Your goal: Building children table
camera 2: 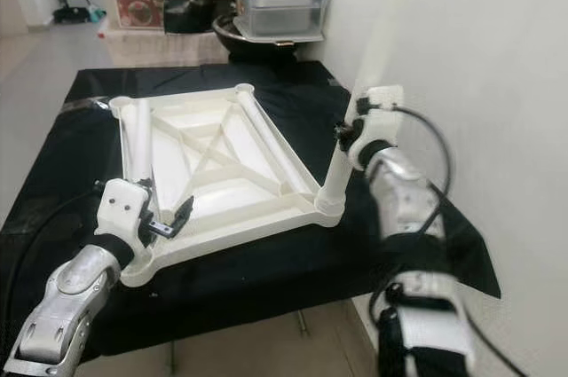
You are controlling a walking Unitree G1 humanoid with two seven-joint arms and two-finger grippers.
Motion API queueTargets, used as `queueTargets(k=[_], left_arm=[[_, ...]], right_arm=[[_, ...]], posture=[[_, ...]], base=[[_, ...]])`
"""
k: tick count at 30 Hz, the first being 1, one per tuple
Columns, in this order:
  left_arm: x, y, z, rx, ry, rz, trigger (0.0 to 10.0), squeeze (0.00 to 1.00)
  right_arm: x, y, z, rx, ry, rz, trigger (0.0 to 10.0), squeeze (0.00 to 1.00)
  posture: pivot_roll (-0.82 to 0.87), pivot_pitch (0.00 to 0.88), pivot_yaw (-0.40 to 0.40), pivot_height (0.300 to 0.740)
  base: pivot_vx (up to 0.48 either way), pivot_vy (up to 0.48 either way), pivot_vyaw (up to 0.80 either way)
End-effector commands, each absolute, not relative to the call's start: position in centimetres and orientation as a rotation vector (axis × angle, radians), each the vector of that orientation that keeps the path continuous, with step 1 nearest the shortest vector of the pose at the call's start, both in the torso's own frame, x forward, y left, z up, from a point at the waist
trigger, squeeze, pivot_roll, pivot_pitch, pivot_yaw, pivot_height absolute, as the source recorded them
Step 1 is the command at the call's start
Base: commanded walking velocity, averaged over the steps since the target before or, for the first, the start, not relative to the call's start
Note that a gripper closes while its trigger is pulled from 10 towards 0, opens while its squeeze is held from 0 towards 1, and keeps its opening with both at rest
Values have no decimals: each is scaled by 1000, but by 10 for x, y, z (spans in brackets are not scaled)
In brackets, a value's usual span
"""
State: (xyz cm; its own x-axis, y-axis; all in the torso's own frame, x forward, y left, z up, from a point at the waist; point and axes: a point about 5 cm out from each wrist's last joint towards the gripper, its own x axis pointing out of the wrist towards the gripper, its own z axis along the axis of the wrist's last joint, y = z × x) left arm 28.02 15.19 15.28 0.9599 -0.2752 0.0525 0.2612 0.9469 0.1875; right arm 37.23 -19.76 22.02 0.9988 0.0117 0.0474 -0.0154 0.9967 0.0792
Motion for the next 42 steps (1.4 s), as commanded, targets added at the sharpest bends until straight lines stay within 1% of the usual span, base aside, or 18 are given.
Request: queueTargets(k=[1,5,11,12,13,14,15,19,20,26,27,28,29,31,32,36,40,42], left_arm=[[280,153,151,199,-72,-273,10000,0],[281,150,151,196,-73,-276,10000,0],[282,149,151,197,-71,-279,10000,0],[282,149,150,197,-70,-277,10000,0],[282,149,150,197,-69,-276,10000,0],[282,149,150,197,-69,-276,10000,0],[282,149,150,196,-68,-276,10000,0],[282,148,149,195,-67,-279,10000,0],[282,148,149,195,-66,-280,10000,0],[284,149,150,197,-69,-283,10000,0],[284,149,150,199,-70,-282,10000,0],[284,150,151,200,-71,-281,10000,0],[284,150,151,200,-71,-281,10000,0],[284,151,151,202,-72,-279,10000,0],[284,151,151,202,-72,-279,10000,0],[285,148,150,202,-73,-286,10000,0],[286,148,150,203,-75,-289,10000,0],[288,148,152,207,-82,-291,10000,0]], right_arm=[[367,-190,202,139,30,-66,0,0],[362,-159,203,145,24,-149,0,0],[361,-148,200,127,54,-189,0,0],[361,-146,200,133,72,-195,902,0],[361,-147,201,142,80,-200,6392,0],[361,-147,201,142,80,-200,6392,0],[360,-147,203,149,85,-201,10000,0],[358,-148,210,167,63,-195,10000,35],[356,-149,214,179,43,-184,10000,1000],[353,-174,234,156,-29,-135,10000,1000],[352,-183,245,170,-63,-68,10000,0],[350,-189,256,196,-99,23,10000,0],[350,-189,256,196,-99,23,10000,0],[341,-200,276,231,-159,238,10000,0],[341,-200,276,231,-159,238,10000,0],[318,-208,284,173,-208,652,10000,0],[315,-208,277,136,-175,750,10000,0],[307,-190,263,66,-110,967,10000,0]], posture=[[31,0,-66,740],[24,0,-61,740],[19,0,-69,740],[19,0,-69,740],[18,0,-71,740],[18,0,-71,740],[15,0,-69,740],[15,0,-69,740],[11,0,-65,740],[8,0,-61,740],[9,0,-64,740],[8,0,-64,740],[8,0,-64,740],[5,0,-64,740],[5,0,-64,740],[4,0,-62,740],[6,0,-63,740],[20,0,-71,740]], base=[[0,0,0],[0,0,0],[0,0,0],[0,0,0],[0,0,0],[0,0,0],[0,0,0],[0,0,0],[0,0,0],[0,0,0],[0,0,0],[0,0,0],[0,0,0],[0,0,0],[0,0,0],[0,0,0],[0,0,0],[0,0,0]])
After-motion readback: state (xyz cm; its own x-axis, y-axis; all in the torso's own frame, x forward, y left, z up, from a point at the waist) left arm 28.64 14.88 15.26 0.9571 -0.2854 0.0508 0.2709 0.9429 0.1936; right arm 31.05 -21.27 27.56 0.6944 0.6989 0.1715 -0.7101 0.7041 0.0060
